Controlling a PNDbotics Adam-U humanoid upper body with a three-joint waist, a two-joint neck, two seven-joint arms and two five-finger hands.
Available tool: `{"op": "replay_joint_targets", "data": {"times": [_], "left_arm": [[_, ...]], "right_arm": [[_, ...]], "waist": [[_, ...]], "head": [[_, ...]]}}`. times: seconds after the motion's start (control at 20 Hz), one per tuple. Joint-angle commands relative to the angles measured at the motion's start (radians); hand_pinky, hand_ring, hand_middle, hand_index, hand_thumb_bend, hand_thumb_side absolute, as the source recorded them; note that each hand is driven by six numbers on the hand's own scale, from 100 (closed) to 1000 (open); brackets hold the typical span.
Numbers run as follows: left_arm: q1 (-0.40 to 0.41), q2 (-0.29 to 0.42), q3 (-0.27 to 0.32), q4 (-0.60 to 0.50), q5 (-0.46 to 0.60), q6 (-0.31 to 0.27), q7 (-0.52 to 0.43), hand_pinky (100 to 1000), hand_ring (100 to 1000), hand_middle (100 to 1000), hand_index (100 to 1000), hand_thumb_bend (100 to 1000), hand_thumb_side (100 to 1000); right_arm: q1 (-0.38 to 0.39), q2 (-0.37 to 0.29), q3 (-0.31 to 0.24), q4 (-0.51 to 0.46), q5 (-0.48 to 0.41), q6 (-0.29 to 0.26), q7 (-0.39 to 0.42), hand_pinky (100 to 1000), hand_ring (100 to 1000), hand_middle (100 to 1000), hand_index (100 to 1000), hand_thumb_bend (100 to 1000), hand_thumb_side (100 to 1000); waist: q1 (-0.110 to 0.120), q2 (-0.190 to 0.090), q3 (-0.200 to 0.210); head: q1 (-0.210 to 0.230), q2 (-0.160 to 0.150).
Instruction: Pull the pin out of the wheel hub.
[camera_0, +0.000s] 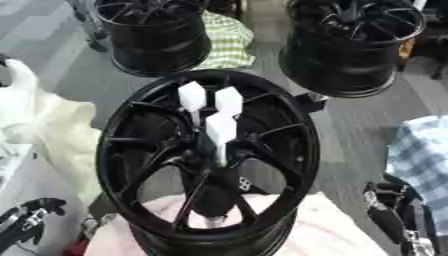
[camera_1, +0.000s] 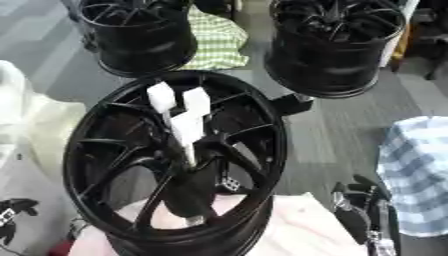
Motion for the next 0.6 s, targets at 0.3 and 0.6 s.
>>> {"op": "replay_joint_targets", "data": {"times": [0.3,0.6], "left_arm": [[0.006,-0.043,0.007,-0.071,0.053,-0.152,-0.234,259,100,592,772,100,938],[0.011,-0.1,0.025,-0.123,0.099,-0.01,-0.234,261,100,577,760,100,928]], "right_arm": [[-0.004,-0.003,-0.006,-0.022,0.001,0.0,-0.003,698,628,630,789,213,250],[-0.002,-0.001,-0.004,-0.024,-0.002,0.0,-0.001,697,628,630,789,213,249]], "waist": [[-0.002,-0.002,0.005],[-0.009,-0.002,0.008]], "head": [[-0.002,-0.002],[0.006,-0.002]]}}
